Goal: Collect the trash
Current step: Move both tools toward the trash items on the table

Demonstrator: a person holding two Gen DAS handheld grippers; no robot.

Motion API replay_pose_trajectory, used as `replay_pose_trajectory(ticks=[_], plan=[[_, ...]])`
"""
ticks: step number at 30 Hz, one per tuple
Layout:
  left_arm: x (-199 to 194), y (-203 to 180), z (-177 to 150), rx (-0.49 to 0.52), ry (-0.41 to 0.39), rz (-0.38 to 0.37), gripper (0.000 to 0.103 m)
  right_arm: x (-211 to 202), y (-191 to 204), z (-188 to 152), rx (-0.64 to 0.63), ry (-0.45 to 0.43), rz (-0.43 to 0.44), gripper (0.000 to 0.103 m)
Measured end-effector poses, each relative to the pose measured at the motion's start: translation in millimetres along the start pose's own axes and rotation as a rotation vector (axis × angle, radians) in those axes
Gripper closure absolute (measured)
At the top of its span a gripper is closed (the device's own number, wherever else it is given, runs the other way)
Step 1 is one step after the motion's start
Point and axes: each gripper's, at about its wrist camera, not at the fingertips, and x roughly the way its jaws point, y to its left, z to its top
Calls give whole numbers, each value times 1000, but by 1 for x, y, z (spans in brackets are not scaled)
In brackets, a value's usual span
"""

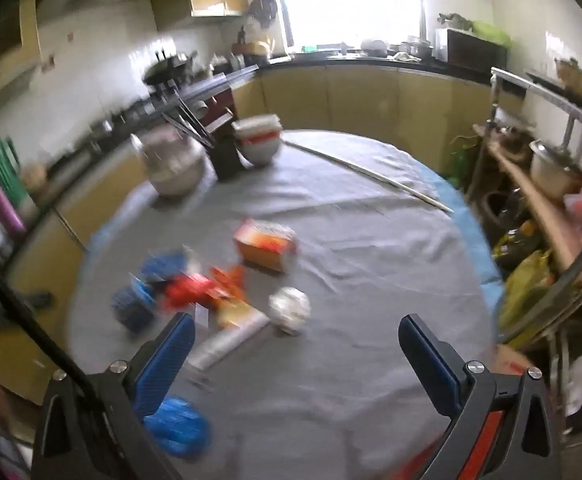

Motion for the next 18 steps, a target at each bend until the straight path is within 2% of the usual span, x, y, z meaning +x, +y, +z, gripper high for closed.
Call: replay_pose_trajectory(ticks=[3, 8, 14, 18], plan=[[18, -1, -16, 36, -83, 71, 3, 18, -4, -21, -38, 58, -17, 0], [57, -10, -40, 108, 11, 59, 3, 32, 6, -50, -78, 105, 11, 0], [62, -15, -58, 93, 58, 22, 3, 35, 15, -54, -90, 96, 28, 0], [66, -17, -64, 94, 84, 31, 3, 45, 18, -61, -86, 124, 21, 0]])
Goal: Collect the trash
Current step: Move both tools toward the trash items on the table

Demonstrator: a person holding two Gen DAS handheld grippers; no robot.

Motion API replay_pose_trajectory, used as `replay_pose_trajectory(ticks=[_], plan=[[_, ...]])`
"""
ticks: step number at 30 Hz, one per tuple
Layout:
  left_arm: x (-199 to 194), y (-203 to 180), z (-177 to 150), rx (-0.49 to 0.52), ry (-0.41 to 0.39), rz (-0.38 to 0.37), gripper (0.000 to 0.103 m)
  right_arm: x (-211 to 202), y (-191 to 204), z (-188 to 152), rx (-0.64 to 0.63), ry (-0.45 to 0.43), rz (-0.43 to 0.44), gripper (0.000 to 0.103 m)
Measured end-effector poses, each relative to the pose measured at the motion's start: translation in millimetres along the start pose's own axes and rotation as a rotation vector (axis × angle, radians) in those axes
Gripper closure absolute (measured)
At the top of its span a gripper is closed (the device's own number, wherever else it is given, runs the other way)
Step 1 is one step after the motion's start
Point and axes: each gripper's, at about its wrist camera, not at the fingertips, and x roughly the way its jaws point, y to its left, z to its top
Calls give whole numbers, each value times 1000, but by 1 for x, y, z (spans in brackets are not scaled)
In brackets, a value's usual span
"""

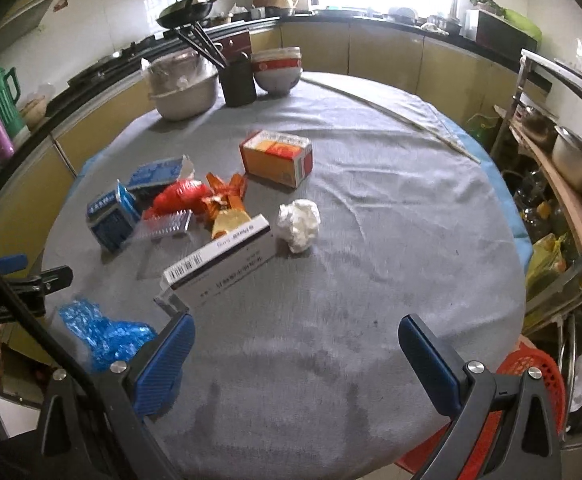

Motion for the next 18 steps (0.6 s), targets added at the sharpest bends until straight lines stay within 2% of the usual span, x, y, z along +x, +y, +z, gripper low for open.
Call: replay_pose_trajectory(ticks=[18], plan=[[-1, 2, 7, -20, -2, 6, 3, 2, 7, 14, -4, 3, 3, 0]])
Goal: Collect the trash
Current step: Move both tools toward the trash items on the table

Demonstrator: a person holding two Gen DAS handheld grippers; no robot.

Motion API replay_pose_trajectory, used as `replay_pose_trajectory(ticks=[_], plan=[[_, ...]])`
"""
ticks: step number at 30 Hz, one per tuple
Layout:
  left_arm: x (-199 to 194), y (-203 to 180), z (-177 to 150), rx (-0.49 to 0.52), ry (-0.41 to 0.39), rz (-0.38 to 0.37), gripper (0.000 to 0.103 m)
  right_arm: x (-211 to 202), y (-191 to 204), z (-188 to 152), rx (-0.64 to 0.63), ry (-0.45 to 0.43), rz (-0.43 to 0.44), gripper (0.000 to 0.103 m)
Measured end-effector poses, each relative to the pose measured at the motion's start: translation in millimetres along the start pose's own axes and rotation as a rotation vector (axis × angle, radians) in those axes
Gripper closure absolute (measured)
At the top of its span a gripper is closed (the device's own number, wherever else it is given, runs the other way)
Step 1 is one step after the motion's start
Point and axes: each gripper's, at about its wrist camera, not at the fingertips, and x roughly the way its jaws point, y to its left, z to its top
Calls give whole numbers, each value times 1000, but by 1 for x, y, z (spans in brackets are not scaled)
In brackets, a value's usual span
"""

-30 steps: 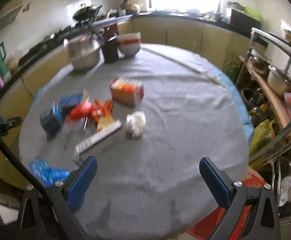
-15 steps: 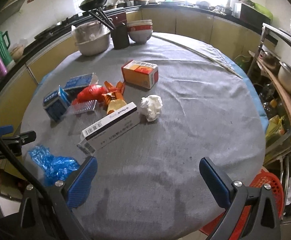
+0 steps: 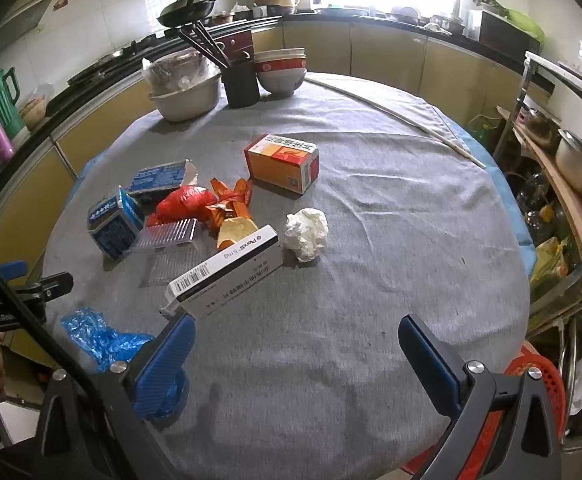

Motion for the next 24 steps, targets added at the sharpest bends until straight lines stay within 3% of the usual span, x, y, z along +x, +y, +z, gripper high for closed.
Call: replay_pose_trajectory(ticks=[16, 24], plan=[[3, 6, 13, -3, -12, 22, 3, 12, 2, 22, -11, -6, 9, 0], [0, 11, 36, -6, -41, 43, 3, 16, 4, 43, -24, -31, 16, 0]])
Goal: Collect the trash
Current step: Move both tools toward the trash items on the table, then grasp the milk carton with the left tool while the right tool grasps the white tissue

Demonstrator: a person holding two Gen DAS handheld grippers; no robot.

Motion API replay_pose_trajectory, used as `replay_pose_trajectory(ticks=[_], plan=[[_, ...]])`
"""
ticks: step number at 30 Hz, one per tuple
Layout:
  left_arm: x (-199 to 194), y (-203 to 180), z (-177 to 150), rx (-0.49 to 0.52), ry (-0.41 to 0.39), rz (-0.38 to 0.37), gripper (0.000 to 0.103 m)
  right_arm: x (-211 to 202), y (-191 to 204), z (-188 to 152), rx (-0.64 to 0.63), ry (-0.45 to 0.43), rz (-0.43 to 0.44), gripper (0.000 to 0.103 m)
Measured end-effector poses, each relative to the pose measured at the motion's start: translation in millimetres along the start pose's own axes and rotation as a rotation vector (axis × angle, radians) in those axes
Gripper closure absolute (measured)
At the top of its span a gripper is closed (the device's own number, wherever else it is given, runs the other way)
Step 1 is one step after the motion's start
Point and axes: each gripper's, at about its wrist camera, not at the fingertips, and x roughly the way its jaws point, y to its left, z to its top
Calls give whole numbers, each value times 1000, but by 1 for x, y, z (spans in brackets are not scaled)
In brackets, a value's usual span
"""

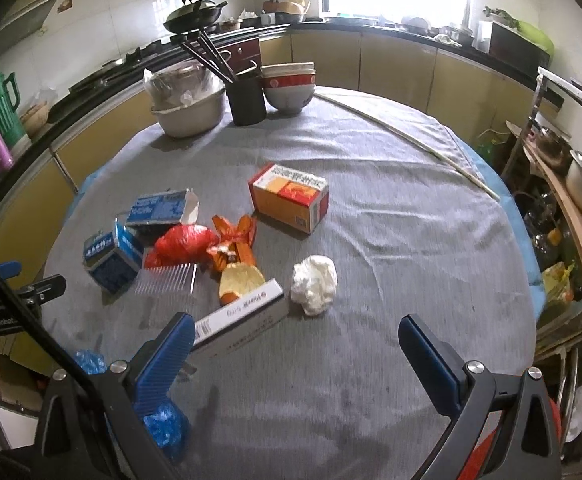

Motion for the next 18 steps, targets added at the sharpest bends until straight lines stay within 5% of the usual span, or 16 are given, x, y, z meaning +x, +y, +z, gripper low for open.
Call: replay_pose_trajectory(ticks=[11, 18], plan=[[6, 21, 41, 8, -6, 16, 3, 12, -6, 31, 89, -17, -19, 0], [24, 20, 55, 70, 40, -25, 3, 29, -28, 33, 236, 81, -9, 0]])
